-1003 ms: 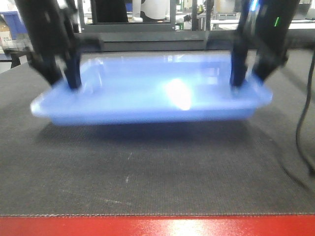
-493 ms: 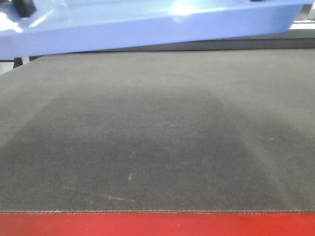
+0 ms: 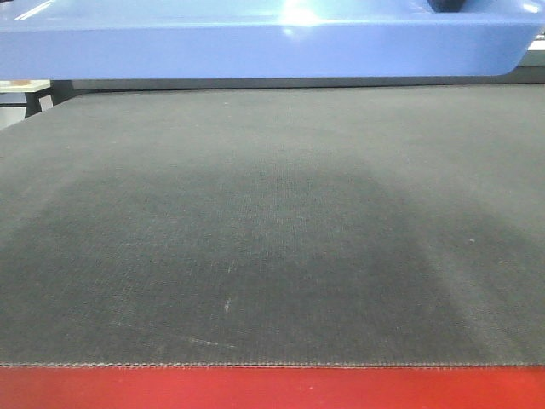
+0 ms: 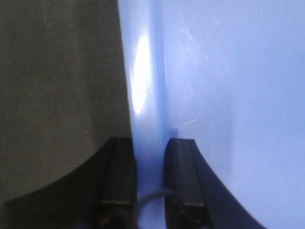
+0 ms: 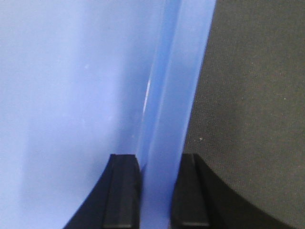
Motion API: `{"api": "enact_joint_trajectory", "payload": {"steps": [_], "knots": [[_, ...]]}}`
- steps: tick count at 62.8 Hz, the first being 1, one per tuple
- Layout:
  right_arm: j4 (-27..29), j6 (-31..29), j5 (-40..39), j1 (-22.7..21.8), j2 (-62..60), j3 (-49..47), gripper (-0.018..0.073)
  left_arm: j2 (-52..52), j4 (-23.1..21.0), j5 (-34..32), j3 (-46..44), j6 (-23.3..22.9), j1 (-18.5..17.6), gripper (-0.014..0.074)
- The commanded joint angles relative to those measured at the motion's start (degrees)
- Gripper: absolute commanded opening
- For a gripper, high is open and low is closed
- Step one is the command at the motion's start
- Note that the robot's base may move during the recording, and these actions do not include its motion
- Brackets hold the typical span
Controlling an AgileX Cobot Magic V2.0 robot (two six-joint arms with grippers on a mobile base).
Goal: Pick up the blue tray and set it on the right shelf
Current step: 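Close both grippers on the tray rims and lift it up, then hold the tray with both grippers while the base drives to the shelf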
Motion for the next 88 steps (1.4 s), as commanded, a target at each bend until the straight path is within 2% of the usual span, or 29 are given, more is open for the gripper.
{"api": "enact_joint_trajectory", "payload": {"steps": [1, 88], "knots": [[-4.6, -2.1, -0.7, -0.1, -2.2, -1.4, 0.0055, -1.6, 3.5, 0.1, -1.5, 1.6, -0.5, -0.0043], [-4.6, -2.1, -0.6, -0.1, -2.1, -1.4, 0.0055, -1.6, 3.3, 0.1, -1.5, 1.6, -0.5, -0.0048]]}}
